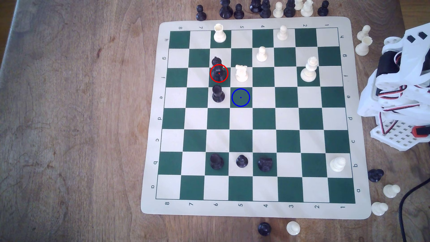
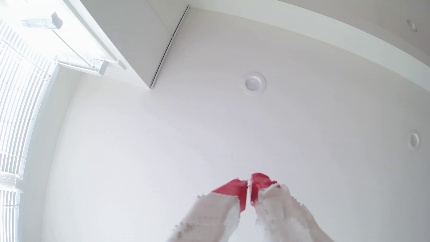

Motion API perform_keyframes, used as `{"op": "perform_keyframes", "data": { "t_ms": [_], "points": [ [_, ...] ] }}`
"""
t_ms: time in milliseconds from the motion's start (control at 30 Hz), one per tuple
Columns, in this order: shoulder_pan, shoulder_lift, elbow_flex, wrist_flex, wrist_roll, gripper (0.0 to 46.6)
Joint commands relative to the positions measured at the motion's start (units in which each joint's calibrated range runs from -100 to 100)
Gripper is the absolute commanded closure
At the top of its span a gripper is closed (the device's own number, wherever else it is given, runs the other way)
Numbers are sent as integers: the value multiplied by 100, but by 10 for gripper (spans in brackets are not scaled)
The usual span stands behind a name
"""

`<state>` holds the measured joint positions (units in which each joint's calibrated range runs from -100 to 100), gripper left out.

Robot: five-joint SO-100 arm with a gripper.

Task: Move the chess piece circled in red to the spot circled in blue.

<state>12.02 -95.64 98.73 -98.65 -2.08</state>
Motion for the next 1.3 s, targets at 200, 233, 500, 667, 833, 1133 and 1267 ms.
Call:
{"op": "perform_keyframes", "data": {
  "t_ms": [200,233,500,667,833,1133,1267],
  "points": [
    [-111,-11,-227,1658,93,464],
    [-111,-11,-300,1994,112,464],
    [671,-11,-1424,5942,-88,461],
    [937,-11,-2022,8456,-15,442],
    [687,167,-2729,11167,308,464],
    [225,2306,-4896,13886,303,461],
    [-1,3529,-6002,14729,244,464]
  ]
}}
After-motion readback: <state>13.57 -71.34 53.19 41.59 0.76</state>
